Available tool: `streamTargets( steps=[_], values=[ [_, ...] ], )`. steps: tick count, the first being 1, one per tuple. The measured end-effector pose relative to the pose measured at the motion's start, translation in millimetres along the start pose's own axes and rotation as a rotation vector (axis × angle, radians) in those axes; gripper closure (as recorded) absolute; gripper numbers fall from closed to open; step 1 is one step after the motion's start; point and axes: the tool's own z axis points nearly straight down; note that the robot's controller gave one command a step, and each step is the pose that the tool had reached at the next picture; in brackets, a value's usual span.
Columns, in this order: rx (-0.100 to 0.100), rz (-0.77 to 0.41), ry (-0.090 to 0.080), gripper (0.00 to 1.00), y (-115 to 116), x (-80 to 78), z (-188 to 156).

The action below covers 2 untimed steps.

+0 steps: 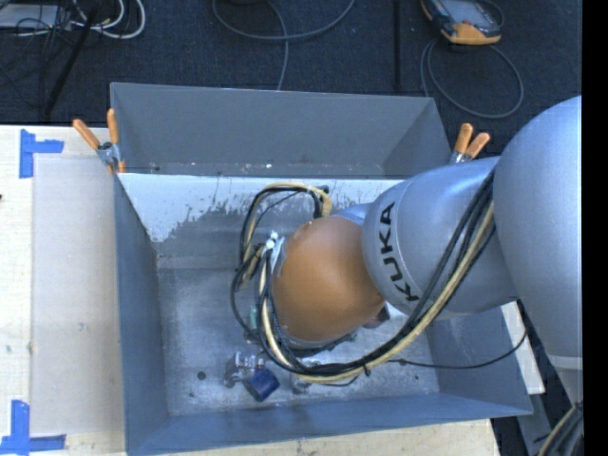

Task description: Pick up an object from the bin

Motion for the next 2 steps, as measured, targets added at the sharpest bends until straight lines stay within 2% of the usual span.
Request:
streamTargets(
  steps=[1,2],
  values=[
    [-0.001,0.0,0.007,1.0,-1.1,1.0,-1.5],
    [0.004,-0.023,0.001,1.0,-10.8,-8.2,-149.1]
  ],
)
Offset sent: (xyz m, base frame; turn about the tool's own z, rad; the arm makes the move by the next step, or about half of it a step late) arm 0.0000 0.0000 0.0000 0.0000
